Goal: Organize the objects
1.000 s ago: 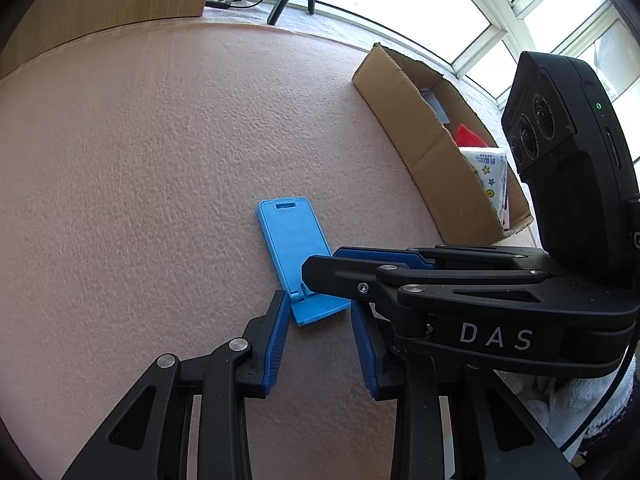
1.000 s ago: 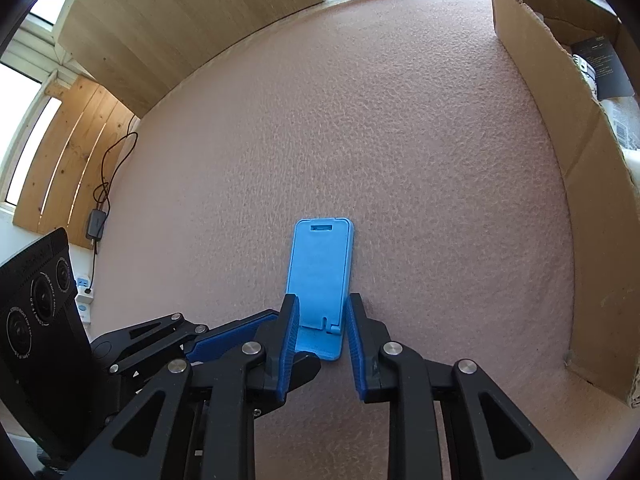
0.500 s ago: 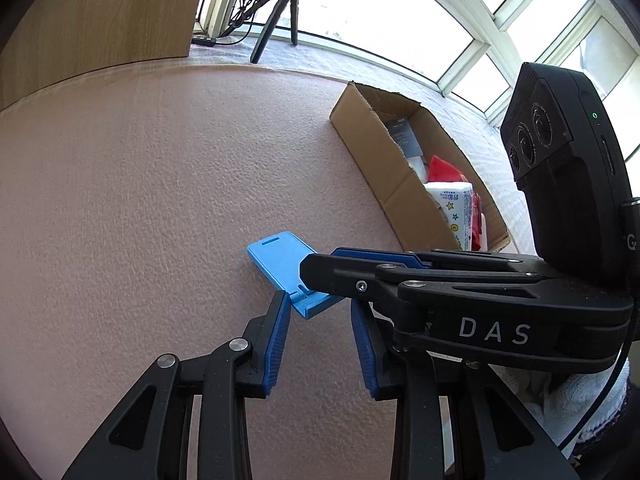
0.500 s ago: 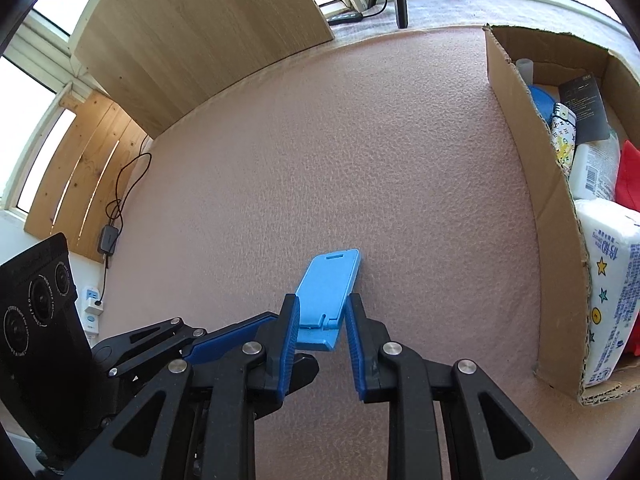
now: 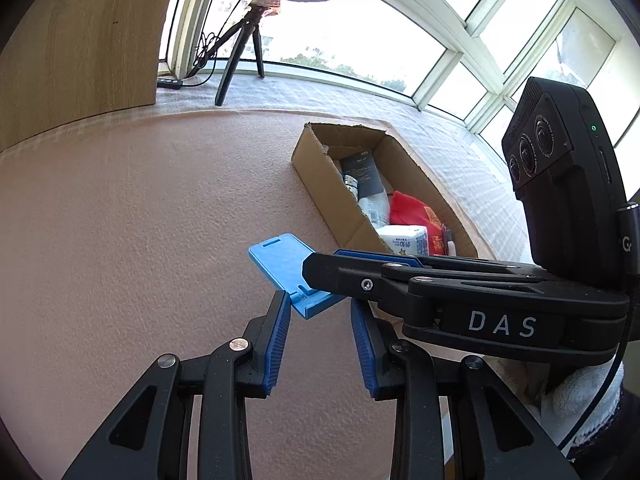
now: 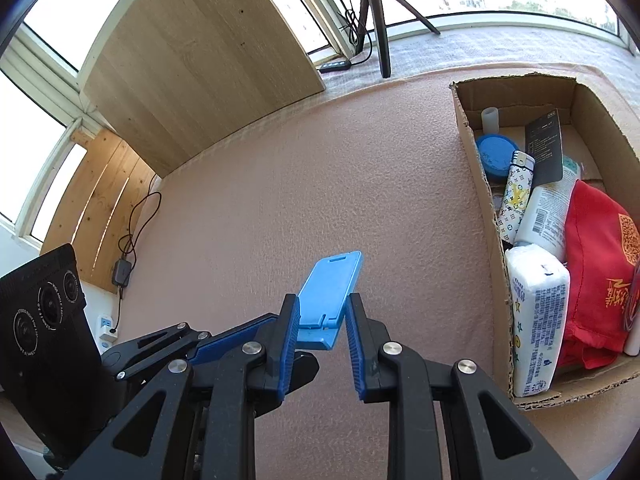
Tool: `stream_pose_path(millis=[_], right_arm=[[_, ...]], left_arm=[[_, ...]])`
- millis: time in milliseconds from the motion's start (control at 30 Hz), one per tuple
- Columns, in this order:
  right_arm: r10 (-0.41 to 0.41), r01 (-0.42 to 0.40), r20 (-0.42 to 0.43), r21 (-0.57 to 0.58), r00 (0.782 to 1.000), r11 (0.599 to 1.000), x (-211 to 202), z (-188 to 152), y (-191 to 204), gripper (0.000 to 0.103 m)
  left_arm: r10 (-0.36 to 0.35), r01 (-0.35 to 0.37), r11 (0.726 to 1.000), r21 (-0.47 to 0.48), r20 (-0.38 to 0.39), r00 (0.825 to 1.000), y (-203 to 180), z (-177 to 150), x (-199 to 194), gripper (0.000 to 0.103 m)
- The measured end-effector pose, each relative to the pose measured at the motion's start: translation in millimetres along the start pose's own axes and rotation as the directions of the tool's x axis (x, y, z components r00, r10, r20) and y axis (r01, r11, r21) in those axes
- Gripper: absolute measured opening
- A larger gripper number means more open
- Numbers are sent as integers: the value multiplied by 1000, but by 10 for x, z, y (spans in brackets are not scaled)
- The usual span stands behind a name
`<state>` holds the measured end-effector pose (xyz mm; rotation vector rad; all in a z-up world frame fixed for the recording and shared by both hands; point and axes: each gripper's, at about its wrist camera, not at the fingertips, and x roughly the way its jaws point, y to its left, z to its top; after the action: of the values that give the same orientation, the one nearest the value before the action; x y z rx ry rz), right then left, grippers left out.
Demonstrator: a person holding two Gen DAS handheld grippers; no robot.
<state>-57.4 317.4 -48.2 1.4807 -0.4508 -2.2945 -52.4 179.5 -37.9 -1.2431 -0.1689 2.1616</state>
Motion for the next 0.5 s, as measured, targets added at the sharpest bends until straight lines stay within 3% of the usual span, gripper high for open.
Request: stream_pose_path(millis=[500], right_arm=[[-71, 67, 145, 32, 987, 997, -630, 409, -550, 21]], left_arm=[[-59, 54, 989, 140, 32, 998, -790, 730, 473, 33]])
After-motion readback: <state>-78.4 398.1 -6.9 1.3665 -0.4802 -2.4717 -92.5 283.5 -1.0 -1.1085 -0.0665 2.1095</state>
